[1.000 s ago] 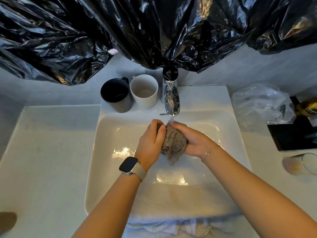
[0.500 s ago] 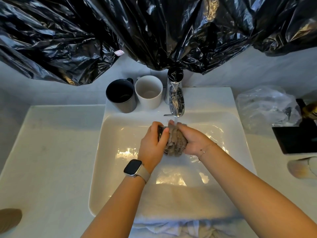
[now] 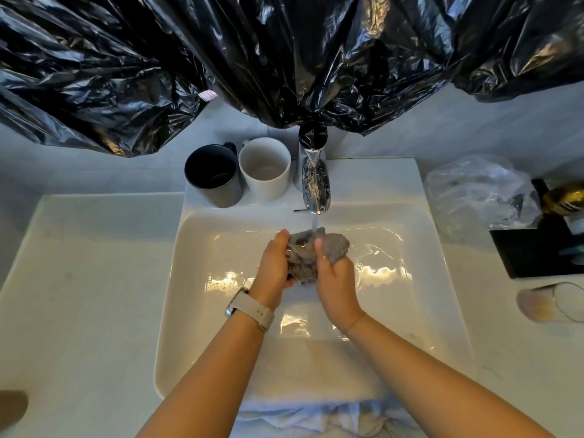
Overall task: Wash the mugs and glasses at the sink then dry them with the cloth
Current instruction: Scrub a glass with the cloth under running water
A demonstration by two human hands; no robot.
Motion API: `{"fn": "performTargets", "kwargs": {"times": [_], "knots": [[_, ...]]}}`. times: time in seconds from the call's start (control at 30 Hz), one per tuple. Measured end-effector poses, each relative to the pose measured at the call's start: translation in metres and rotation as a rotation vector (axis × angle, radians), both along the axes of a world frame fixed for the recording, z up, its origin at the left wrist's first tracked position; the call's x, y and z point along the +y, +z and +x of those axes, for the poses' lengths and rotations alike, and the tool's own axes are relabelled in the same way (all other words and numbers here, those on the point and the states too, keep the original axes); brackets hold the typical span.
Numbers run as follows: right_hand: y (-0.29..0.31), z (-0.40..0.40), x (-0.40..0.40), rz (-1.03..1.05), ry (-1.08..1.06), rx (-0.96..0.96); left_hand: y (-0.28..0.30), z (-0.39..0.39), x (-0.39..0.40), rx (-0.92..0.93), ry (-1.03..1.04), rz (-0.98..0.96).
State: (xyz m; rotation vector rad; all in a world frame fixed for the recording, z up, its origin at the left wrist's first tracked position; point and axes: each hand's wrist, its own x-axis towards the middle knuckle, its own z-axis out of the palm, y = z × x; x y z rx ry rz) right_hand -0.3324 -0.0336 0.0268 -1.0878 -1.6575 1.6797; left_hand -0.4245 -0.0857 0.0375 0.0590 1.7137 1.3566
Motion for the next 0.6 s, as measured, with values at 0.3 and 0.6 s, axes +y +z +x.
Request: {"fn": "performTargets", "kwargs": {"times": [0.3,0.6], "knots": [[0.009,-0.030,0.045,-0.549,-0.052,-0.195,-0.006,0.010,-0.010,0.956,-0.206,-0.149],[-0.006,0.006,0.010,0.480,0.134,-0.165,-0.003,-0.014,-0.001,-0.384,0.028,0.005]]}}
